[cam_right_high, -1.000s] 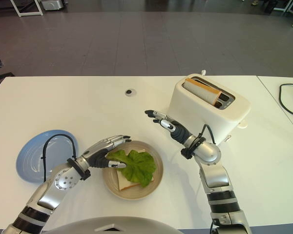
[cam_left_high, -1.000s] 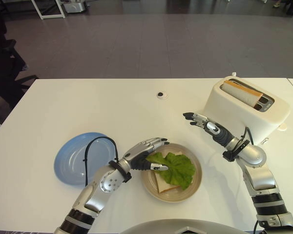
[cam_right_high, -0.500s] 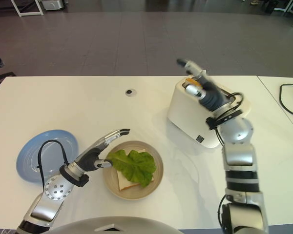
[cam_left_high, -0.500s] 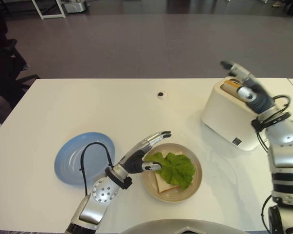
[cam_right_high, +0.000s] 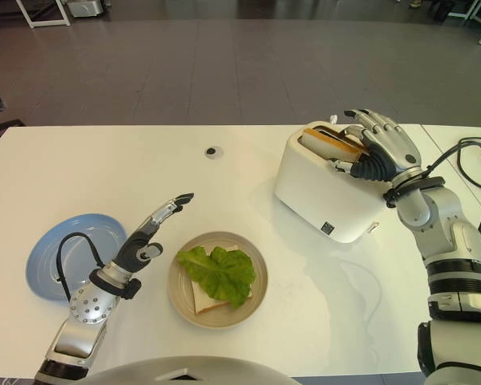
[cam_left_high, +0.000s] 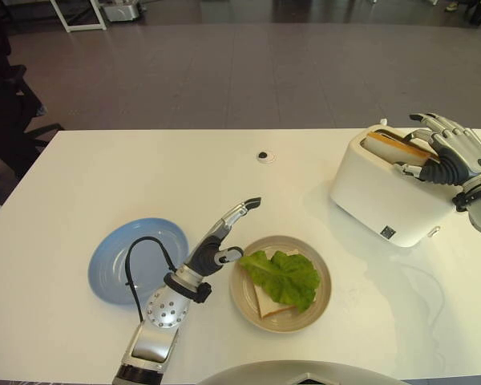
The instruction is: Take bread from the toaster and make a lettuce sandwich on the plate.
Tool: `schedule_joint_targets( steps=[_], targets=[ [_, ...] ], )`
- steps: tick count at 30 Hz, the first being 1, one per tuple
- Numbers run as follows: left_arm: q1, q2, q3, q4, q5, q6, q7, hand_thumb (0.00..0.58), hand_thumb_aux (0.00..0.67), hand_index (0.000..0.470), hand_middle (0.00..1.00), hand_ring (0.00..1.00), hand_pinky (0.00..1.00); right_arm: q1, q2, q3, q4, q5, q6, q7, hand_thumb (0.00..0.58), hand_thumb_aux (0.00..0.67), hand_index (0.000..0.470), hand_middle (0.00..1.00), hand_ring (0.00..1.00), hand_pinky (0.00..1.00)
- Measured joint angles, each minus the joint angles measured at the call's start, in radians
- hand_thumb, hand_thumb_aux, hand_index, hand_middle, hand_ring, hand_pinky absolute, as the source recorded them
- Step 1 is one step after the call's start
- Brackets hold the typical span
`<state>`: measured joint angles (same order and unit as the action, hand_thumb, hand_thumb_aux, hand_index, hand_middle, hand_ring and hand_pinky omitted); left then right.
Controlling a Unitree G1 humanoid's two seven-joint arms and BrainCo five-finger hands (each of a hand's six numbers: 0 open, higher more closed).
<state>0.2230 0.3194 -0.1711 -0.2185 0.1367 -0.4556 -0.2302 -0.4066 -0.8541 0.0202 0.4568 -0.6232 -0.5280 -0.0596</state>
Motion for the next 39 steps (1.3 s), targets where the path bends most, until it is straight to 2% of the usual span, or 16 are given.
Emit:
schedule_joint_targets(
  steps=[8,13,17,22,26,32,35,36,39],
  targets=[
    [-0.002,-0.002,0.000,0.015,0.005,-0.001,0.000,0.000,0.000,0.000,0.00,0.00,0.00,-0.003,0.010,0.008,0.011,0.111,-0.021,0.062,0.580,0.670,0.470,0.00,0.00,0.00],
    [-0.003,-0.002,0.002,0.023,0.009,-0.004,0.000,0.000,0.000,0.000,0.00,0.00,0.00,-0.003,0.035,-0.004,0.009,0.260,-0.014,0.172,0.580,0.670,0.470,0.00,0.00,0.00],
    [-0.005,-0.002,0.005,0.026,0.010,-0.008,0.003,0.000,0.000,0.000,0.00,0.00,0.00,-0.049,0.081,-0.043,0.074,0.455,0.045,0.327,0.580,0.670,0.470,0.00,0.00,0.00],
    [-0.008,-0.006,0.015,0.025,0.010,-0.014,0.006,0.000,0.000,0.000,0.00,0.00,0.00,-0.185,0.090,-0.152,0.162,0.665,0.168,0.493,0.580,0.670,0.470,0.00,0.00,0.00],
    [-0.014,-0.008,0.020,0.025,0.010,-0.022,0.009,0.000,0.000,0.000,0.00,0.00,0.00,-0.273,0.036,-0.236,0.112,0.821,0.337,0.633,0.580,0.670,0.470,0.00,0.00,0.00],
    [-0.013,-0.024,0.031,0.022,0.022,-0.029,0.030,0.000,0.000,0.000,0.00,0.00,0.00,-0.272,0.046,-0.282,-0.141,1.020,0.634,0.734,0.580,0.670,0.470,0.00,0.00,0.00],
    [-0.016,-0.027,0.046,0.019,0.029,-0.039,0.046,0.000,0.000,0.000,0.00,0.00,0.00,-0.184,0.056,-0.268,-0.342,1.129,0.816,0.793,0.580,0.670,0.470,0.00,0.00,0.00],
    [-0.019,-0.027,0.052,0.019,0.030,-0.043,0.049,0.000,0.000,0.000,0.00,0.00,0.00,-0.105,0.067,-0.238,-0.421,1.165,0.896,0.824,0.580,0.670,0.470,0.00,0.00,0.00],
    [-0.028,-0.028,0.063,0.018,0.032,-0.053,0.054,0.000,0.000,0.000,0.00,0.00,0.00,0.037,0.108,-0.139,-0.581,1.205,1.033,0.843,0.580,0.670,0.470,0.00,0.00,0.00]
  ],
)
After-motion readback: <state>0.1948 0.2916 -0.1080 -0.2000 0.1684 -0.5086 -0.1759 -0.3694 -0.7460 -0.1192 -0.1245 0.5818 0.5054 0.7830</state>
